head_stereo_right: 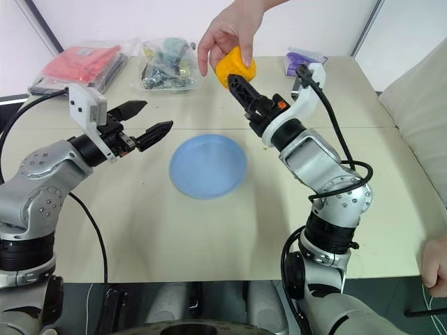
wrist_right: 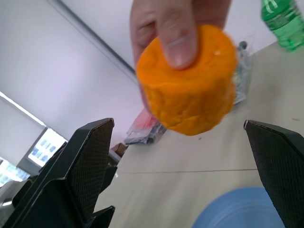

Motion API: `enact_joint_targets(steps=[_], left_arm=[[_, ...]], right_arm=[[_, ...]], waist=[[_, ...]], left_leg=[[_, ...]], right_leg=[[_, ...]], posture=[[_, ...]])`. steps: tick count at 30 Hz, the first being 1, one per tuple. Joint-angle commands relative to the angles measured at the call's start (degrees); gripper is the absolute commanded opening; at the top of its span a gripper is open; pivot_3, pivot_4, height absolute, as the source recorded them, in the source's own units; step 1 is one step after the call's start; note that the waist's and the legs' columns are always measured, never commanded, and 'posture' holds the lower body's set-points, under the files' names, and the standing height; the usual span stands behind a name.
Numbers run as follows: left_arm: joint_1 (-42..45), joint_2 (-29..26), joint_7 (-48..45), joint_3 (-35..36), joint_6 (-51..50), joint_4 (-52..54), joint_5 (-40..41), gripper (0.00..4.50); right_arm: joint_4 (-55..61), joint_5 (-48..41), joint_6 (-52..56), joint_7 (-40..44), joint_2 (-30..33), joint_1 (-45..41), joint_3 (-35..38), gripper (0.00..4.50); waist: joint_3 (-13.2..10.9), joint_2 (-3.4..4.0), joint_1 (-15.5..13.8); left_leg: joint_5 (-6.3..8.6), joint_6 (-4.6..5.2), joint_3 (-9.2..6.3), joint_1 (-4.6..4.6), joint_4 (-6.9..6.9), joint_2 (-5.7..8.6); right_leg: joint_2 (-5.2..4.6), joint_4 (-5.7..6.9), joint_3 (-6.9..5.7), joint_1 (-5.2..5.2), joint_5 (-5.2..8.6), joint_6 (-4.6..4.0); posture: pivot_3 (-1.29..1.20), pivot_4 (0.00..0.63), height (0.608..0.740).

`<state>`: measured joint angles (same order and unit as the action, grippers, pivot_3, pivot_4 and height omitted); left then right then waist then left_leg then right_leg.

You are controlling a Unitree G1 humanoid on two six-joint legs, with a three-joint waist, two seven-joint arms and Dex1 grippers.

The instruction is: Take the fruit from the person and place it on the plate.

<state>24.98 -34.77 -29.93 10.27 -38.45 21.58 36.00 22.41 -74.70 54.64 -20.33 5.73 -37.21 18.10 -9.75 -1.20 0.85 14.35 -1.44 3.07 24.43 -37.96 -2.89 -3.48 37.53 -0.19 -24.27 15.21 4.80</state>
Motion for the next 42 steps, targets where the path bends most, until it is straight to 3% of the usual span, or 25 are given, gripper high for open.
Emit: enact_joint_targets(steps=[1,16,40,42], left_arm=[[0.9,-0.6,-0.1,0.7,0.1,1.6,0.0,4.50],[0.2,-0.7,1.5,1.9,-1.8,4.5,0.9,4.50],[-0.9,-0.1,3.5,2.5,-3.4,7.0,1.9,4.50],[-1.0,0.0,3.7,2.5,-3.5,7.2,2.0,4.50]], right_arm=[[0.8,-0.5,-2.2,1.2,0.9,-1.5,-1.7,4.47],[-6.7,8.5,-7.7,11.9,5.6,-4.0,-5.9,4.47],[-15.7,23.7,-14.8,20.1,1.7,-8.8,-9.3,4.47],[-16.4,24.7,-15.2,20.6,1.4,-9.1,-9.3,3.92]], waist=[[0.0,0.00,0.0],[0.0,0.00,0.0],[0.0,0.00,0.0],[0.0,0.01,0.0]], left_leg=[[0.00,0.00,0.00,0.00,0.00,0.00],[0.00,0.00,0.01,0.00,0.01,0.00],[0.00,0.00,0.02,0.02,0.03,-0.01],[0.00,0.00,0.03,0.02,0.03,0.00]], right_leg=[[0.00,0.00,0.00,0.00,0.00,0.00],[0.00,-0.01,0.00,-0.01,0.00,0.00],[-0.01,-0.02,0.00,-0.05,0.00,0.00],[-0.01,-0.02,0.00,-0.04,0.00,0.00]], posture=[[0.00,0.150,0.731],[0.00,0.150,0.731],[0.00,0.150,0.731],[0.00,0.150,0.731]])
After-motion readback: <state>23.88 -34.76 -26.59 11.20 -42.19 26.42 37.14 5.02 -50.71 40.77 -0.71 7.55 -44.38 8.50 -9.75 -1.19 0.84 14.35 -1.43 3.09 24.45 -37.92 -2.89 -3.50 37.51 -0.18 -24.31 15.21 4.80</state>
